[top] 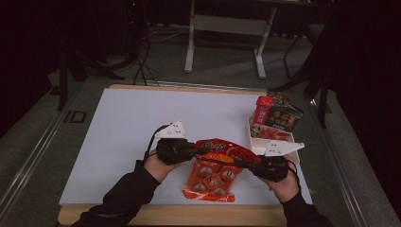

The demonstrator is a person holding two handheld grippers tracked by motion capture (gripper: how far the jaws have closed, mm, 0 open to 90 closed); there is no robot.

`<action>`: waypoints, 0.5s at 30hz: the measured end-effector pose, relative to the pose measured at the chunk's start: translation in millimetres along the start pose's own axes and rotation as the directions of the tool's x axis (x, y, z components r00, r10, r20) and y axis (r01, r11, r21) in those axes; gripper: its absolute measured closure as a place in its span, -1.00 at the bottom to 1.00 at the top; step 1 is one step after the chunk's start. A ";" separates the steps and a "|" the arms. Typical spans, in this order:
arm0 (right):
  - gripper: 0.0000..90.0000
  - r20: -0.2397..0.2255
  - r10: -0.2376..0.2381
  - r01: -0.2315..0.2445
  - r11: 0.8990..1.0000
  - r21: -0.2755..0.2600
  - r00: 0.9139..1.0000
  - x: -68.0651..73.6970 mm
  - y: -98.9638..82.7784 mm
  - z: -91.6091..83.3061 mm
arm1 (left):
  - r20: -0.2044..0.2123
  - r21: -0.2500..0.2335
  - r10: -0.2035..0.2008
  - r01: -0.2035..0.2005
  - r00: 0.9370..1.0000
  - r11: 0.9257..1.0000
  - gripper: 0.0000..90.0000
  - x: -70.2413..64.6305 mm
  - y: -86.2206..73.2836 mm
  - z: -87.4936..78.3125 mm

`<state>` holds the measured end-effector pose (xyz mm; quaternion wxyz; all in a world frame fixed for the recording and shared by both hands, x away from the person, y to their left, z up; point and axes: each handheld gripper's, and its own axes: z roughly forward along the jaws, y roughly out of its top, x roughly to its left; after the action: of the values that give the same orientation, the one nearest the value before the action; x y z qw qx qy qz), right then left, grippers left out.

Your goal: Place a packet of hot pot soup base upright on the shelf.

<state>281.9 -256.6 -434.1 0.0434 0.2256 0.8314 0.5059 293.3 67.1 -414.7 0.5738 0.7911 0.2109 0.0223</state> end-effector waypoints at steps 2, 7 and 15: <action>1.00 -0.001 -0.009 0.009 1.000 0.003 1.000 3.2 2.2 -2.1 | 0.006 -0.007 -0.002 0.002 1.000 1.000 0.98 -1.9 1.1 -2.4; 1.00 0.000 -0.034 0.034 0.999 -0.027 0.999 14.6 11.6 -12.8 | 0.020 -0.030 0.031 -0.030 0.999 0.999 0.98 -11.7 10.4 -12.4; 1.00 0.026 -0.087 0.088 0.994 -0.065 0.996 27.0 34.0 -27.5 | 0.031 -0.079 0.066 -0.063 0.997 0.995 0.97 -17.3 18.5 -25.0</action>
<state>260.8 -254.7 -387.4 0.0827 0.1933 0.8227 0.5282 276.3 78.7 -385.7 0.6068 0.7747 0.1746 0.0356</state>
